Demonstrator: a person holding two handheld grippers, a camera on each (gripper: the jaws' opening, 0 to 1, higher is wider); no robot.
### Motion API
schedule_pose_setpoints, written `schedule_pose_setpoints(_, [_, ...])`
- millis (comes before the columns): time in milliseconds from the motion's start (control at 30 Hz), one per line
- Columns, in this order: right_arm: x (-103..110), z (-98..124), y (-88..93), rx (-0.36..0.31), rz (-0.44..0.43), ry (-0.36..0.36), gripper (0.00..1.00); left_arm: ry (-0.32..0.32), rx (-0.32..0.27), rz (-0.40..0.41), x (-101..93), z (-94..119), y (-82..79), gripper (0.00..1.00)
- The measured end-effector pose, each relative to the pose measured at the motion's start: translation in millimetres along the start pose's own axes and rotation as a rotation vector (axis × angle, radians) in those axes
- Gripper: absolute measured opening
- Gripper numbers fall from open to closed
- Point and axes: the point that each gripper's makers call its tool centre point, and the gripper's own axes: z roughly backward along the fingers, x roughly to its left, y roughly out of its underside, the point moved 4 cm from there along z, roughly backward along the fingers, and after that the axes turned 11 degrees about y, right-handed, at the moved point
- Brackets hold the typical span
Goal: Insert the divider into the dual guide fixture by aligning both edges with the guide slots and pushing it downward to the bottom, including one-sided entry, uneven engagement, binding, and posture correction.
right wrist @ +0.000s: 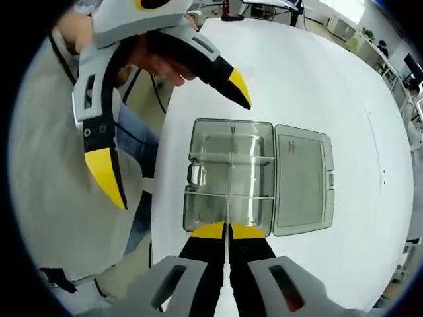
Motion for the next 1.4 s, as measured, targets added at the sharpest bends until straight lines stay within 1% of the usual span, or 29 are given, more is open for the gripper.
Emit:
schedule_pose_setpoints(167, [-0.9, 0.8, -2.1, -0.012, -0.020, 0.001, 0.00, 0.000, 0.001, 0.000, -0.2, 0.5, 0.5, 0.99])
schedule_pose_setpoints(500, [-1.2, -1.2, -3.4, -0.010, -0.020, 0.003, 0.00, 0.000, 0.007, -0.004, -1.0, 1.2, 1.2, 0.99])
schedule_pose_setpoints(1400, [-0.4, -5.4, 0.6, -0.017, -0.084, -0.022, 0.00, 0.003, 0.008, -0.001, -1.0, -1.0, 1.1, 0.99])
